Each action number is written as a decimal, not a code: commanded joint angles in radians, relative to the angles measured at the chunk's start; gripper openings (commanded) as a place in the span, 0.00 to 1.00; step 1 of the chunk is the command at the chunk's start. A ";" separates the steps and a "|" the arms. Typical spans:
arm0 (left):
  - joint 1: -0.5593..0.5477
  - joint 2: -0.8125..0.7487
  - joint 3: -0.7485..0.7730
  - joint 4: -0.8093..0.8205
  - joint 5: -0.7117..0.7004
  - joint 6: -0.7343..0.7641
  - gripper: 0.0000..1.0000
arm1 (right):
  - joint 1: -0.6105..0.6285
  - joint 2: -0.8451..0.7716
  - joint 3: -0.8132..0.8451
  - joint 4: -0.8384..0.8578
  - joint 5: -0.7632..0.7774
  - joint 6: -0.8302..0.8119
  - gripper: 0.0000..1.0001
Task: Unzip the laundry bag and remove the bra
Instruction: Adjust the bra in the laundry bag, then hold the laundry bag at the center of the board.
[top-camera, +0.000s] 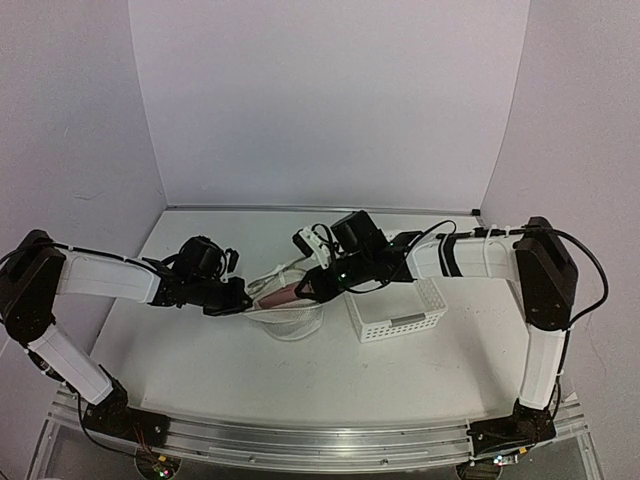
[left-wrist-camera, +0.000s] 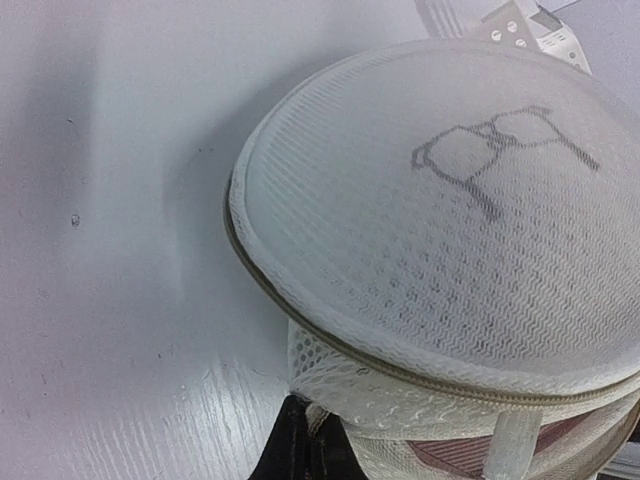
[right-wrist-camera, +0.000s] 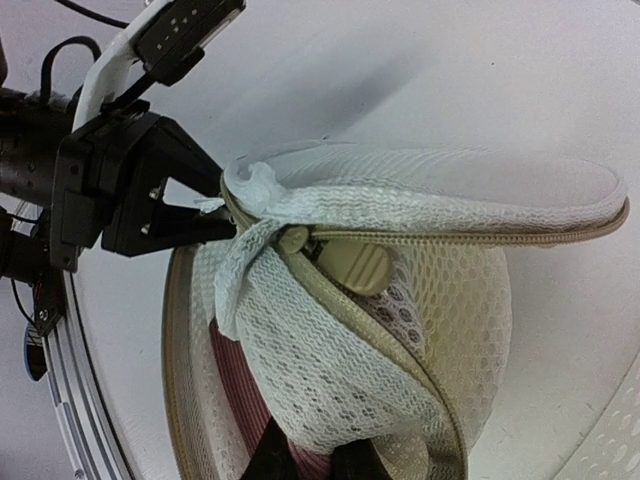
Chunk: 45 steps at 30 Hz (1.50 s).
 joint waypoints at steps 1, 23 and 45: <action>0.028 -0.013 0.000 -0.037 -0.072 0.000 0.00 | -0.004 -0.099 -0.053 0.101 -0.105 -0.028 0.00; 0.030 -0.297 0.102 -0.170 0.248 0.330 0.58 | -0.003 0.006 -0.017 -0.013 0.005 -0.111 0.00; -0.135 -0.022 0.375 -0.422 0.064 0.584 0.82 | -0.003 0.030 0.022 -0.078 -0.153 -0.173 0.00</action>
